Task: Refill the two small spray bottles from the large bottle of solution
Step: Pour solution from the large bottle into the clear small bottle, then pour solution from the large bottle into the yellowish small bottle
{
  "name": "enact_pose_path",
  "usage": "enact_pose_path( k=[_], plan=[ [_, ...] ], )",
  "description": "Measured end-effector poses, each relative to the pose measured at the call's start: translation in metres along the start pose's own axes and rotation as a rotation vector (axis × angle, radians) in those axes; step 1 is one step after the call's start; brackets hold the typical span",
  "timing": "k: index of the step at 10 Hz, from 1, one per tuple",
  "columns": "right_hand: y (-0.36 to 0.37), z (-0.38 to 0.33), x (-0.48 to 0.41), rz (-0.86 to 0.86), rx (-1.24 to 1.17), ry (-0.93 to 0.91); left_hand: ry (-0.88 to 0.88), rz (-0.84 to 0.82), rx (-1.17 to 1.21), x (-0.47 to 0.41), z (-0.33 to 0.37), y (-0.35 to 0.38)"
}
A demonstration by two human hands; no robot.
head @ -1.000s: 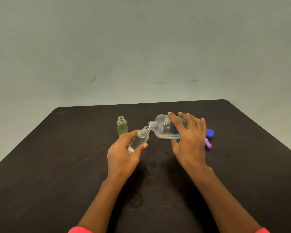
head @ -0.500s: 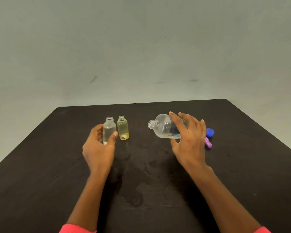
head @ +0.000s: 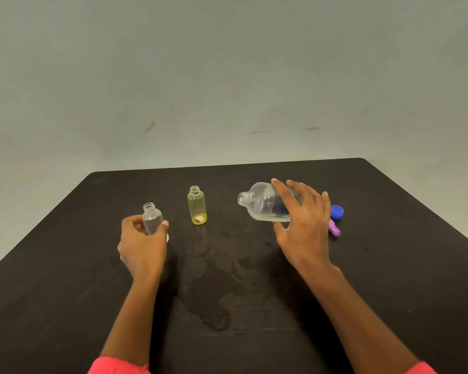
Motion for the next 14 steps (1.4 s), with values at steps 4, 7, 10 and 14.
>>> enact_pose_path(
  k=[4, 7, 10, 14],
  plan=[
    [0.0, 0.0, -0.001, 0.001, 0.009, 0.006, 0.404, 0.137, -0.105, 0.007, 0.013, 0.006],
    [-0.002, 0.0, -0.003, 0.016, 0.022, -0.018, 0.728, -0.269, -0.02, 0.018, 0.039, 0.049],
    [-0.004, 0.001, -0.005, 0.036, 0.016, -0.017, 0.401, -0.322, -0.164, -0.01, 0.034, 0.078],
    [-0.005, 0.002, -0.006, 0.044, 0.022, -0.007, 0.322, -0.346, 0.183, 0.032, 0.04, 0.055]
  ],
)
Point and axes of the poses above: each hand's wrist, its own x-axis away from the middle knuckle, its own y-axis out of the palm, z = x × y, the point moved 1 cm from there along -x, towards the middle knuckle, and after that the axes turned 13 degrees about y, right-handed, at the moved point
